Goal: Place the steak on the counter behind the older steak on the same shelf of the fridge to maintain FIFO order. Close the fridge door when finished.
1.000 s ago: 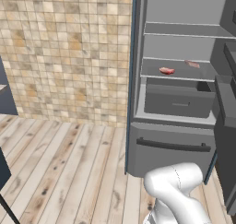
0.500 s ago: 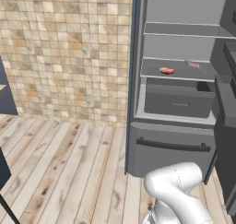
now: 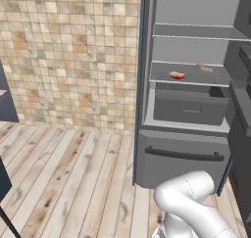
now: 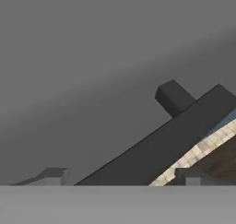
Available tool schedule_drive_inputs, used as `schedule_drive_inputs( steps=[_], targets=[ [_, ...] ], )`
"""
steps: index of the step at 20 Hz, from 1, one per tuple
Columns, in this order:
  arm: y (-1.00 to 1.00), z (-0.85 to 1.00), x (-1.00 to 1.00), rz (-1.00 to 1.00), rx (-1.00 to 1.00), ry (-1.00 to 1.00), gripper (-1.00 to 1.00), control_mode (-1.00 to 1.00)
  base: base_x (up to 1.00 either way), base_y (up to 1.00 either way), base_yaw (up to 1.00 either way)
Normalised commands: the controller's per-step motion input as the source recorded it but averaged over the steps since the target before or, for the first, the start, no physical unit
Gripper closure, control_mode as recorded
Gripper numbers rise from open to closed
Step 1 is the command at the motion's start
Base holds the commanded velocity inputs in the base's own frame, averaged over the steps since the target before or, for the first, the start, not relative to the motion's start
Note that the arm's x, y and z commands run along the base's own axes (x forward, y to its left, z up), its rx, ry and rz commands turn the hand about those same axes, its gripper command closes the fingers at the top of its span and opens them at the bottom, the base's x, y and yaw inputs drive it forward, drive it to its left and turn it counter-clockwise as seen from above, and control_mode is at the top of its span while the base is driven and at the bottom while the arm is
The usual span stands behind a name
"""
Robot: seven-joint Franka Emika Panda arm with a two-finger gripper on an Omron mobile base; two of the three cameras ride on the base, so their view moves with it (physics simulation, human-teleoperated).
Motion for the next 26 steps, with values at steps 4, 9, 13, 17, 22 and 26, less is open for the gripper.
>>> schedule_drive_inputs(
  steps=[4,9,13,17,22,26],
  targets=[
    [-0.37,-0.39,0.39,0.00,0.00,0.05,-1.00,-1.00,0.00,0.00,0.00],
    [0.11,-0.46,0.05,0.00,-0.02,0.01,-1.00,-1.00,0.00,0.00,0.00],
    [0.76,-0.21,0.00,0.00,-0.15,0.04,-1.00,-1.00,0.00,0.00,0.00],
    [0.99,0.00,0.01,0.00,-0.20,0.04,-1.00,-1.00,0.00,0.00,0.00],
    [0.92,0.00,0.19,0.00,-0.15,0.06,-1.00,-1.00,0.00,0.00,0.00],
    [0.87,0.10,0.42,0.00,-0.09,0.06,-1.00,-1.00,0.00,0.00,0.00]
  ],
)
